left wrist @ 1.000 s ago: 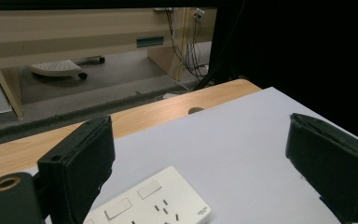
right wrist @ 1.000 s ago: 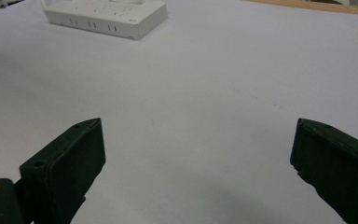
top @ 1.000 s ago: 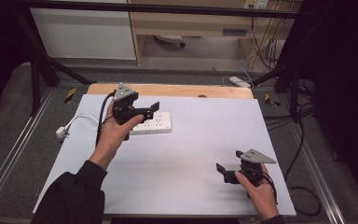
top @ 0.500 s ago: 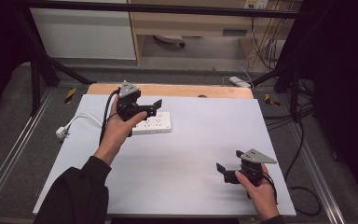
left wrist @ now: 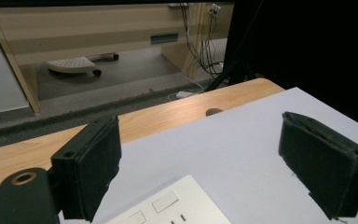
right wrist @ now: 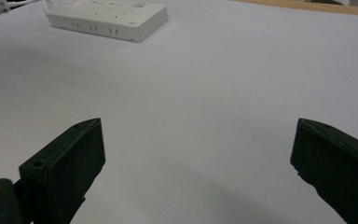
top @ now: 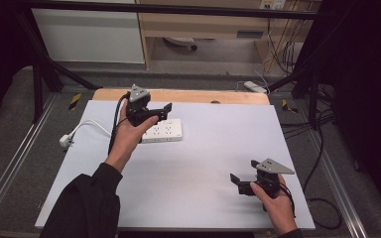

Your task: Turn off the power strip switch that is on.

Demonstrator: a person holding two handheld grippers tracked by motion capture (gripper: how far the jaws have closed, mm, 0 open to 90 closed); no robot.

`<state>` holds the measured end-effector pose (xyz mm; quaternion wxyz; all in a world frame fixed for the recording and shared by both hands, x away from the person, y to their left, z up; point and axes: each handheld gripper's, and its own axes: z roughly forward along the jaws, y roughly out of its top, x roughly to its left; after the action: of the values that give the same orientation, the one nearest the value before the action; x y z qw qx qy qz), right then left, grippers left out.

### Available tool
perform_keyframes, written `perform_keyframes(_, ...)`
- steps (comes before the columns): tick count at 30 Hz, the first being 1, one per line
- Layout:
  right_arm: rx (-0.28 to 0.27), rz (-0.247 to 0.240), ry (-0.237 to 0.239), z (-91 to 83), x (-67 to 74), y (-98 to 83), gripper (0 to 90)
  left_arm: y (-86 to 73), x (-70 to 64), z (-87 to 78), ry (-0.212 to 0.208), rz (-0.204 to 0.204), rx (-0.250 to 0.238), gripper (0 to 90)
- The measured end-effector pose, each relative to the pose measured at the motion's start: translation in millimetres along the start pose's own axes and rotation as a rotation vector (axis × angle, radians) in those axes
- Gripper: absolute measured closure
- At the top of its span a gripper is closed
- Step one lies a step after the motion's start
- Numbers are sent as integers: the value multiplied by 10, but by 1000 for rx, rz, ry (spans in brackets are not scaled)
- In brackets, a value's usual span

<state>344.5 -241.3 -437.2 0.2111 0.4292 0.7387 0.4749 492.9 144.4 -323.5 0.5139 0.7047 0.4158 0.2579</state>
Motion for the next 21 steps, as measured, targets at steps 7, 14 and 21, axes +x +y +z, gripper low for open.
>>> perform_keyframes(7,1,-7,-3,5,2,-2,33,-6,9,13,16,-5,10,169)
perform_keyframes(14,3,-4,-4,5,3,-2,33,-6,-4,30,40,-6,13,245)
perform_keyframes(21,4,-13,-6,7,17,1,34,-20,-21,81,45,-13,9,368)
